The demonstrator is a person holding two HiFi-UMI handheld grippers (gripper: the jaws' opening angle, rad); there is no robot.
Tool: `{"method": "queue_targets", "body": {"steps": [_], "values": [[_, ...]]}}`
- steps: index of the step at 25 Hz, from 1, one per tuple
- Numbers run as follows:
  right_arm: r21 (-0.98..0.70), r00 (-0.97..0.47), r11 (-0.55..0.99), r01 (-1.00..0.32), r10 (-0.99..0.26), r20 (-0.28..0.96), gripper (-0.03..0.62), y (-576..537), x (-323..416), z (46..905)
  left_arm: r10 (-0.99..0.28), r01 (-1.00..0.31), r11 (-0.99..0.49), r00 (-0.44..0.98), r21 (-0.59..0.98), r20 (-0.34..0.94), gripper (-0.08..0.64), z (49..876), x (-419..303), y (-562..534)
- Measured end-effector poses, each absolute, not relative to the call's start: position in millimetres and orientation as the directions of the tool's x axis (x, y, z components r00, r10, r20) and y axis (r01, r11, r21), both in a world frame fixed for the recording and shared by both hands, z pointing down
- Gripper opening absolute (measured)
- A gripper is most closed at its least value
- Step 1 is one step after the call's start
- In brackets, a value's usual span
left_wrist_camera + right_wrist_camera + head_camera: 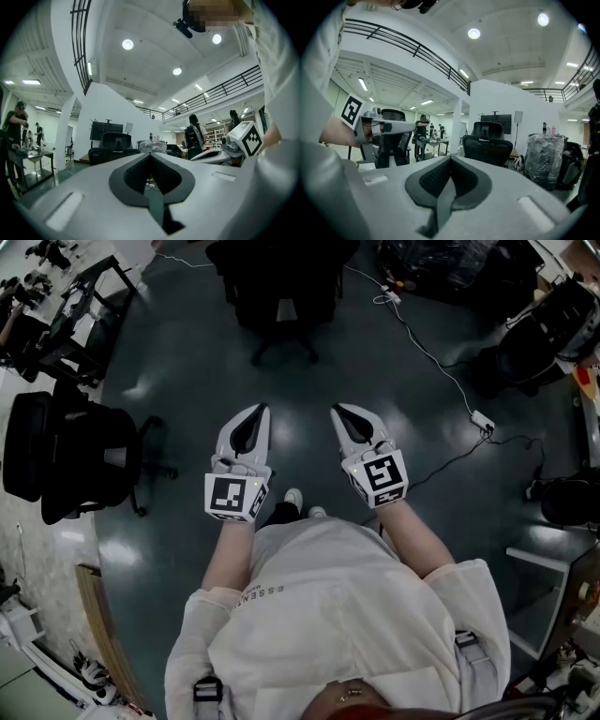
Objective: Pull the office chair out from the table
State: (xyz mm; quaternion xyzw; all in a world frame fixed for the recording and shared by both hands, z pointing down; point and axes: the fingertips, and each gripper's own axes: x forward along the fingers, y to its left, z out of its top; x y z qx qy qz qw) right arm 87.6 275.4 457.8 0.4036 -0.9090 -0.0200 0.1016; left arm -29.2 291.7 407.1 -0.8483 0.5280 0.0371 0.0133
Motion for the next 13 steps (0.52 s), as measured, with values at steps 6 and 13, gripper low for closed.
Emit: {"method": "queue_targets", "body": {"steps": [6, 13], "values": [[0.123, -0.651, 0.669, -0.733, -0.742, 0.16, -0.013, 278.5, 86.1, 458.2, -0.896, -0.899, -0.438, 0.436, 0.011, -0.088, 0.017, 405.9, -30.9, 290.1], [0.092, -0.646, 0.665, -0.741, -0.744, 0.17, -0.013, 277.2, 80.8, 462.2, -0.893, -0.894, -0.447, 0.444, 0.021, -0.078, 0.017, 407.8, -33.5, 290.1]]}}
